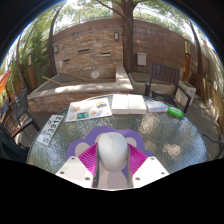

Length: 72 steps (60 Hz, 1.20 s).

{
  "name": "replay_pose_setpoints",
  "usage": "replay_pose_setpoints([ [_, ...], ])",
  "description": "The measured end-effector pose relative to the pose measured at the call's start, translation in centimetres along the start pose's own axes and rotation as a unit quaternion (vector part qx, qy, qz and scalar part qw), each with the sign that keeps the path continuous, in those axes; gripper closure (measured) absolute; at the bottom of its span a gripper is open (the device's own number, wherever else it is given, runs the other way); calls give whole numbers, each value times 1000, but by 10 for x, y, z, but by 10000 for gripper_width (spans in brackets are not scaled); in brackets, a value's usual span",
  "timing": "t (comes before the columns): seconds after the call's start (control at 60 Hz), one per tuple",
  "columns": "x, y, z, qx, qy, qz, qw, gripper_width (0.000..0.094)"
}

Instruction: Arrange mouse

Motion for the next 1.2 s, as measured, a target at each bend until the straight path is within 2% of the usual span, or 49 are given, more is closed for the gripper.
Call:
replay_pose_setpoints([
  [0.1,-4,20,30,36,3,-4,999,523],
  [0.233,-4,22,45,54,1,-12,998,382],
  [0.317,-7,10,44,51,-11,-3,999,132],
  [0.35,-8,1,43,49,-15,2,999,74],
  [0.6,4,-131,27,4,-14,41,999,90],
  [0.85,41,-259,74,-14,-13,60,998,95],
  [1.017,57,-299,109,-10,-11,66,998,96],
  [1.2,59,-318,117,-17,-7,72,997,95],
])
Point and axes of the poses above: the point between the fingertips, and its own axes, seen from behind it with the camera up: x to the left, z down, y forward, the way the camera looks, the point moved 5 cm from there along -y, backward, against the way the camera looks, and after that the axes turned 7 degrees about x, right-handed, at the moved point
